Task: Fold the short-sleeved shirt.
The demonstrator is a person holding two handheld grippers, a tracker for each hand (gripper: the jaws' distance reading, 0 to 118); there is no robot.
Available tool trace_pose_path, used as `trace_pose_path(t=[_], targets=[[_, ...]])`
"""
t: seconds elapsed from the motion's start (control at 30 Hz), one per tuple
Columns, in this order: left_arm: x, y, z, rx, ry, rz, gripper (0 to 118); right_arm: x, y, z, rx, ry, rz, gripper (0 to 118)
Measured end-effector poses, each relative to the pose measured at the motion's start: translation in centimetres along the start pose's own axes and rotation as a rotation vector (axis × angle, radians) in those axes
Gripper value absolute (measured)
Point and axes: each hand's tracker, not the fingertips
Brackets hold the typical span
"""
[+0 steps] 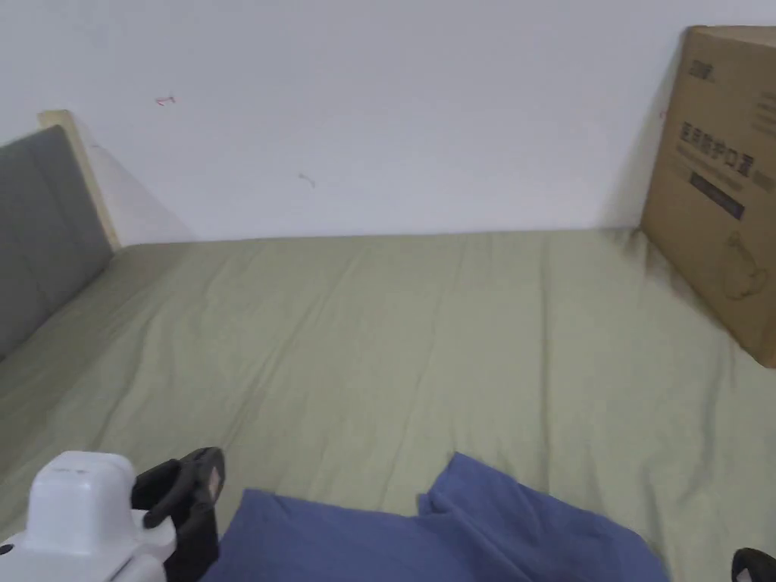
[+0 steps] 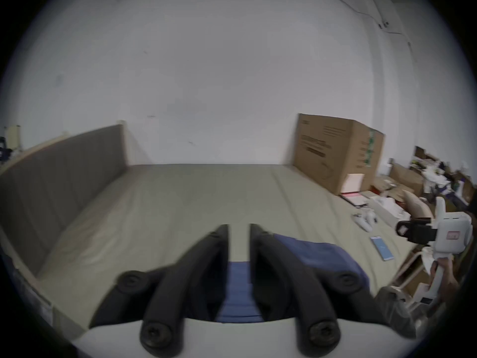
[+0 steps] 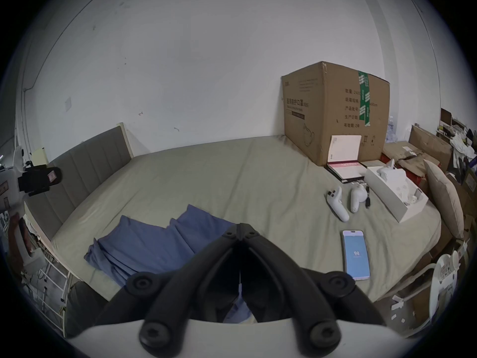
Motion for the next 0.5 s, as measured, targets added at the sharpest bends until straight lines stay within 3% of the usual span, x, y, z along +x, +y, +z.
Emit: trace_pose_path(t=[0.07,0.33,0.5], targets=[[-1.6,0.0,1.0,0.001,-0.031,0.03,0,-0.4,0.3,0.1,0.012,0.008,0.0,0],[-3.5,-0.4,1.4,-0.026,0.018,0.055,0,-1.6,0.3,-0.4,0.001,0.031,0.025,0],[-4.9,-0.7,-2.7,-0.184,-0.108,0.075,0,-1.9,-0.2,-0.6,-0.01,0.042,0.029,0]])
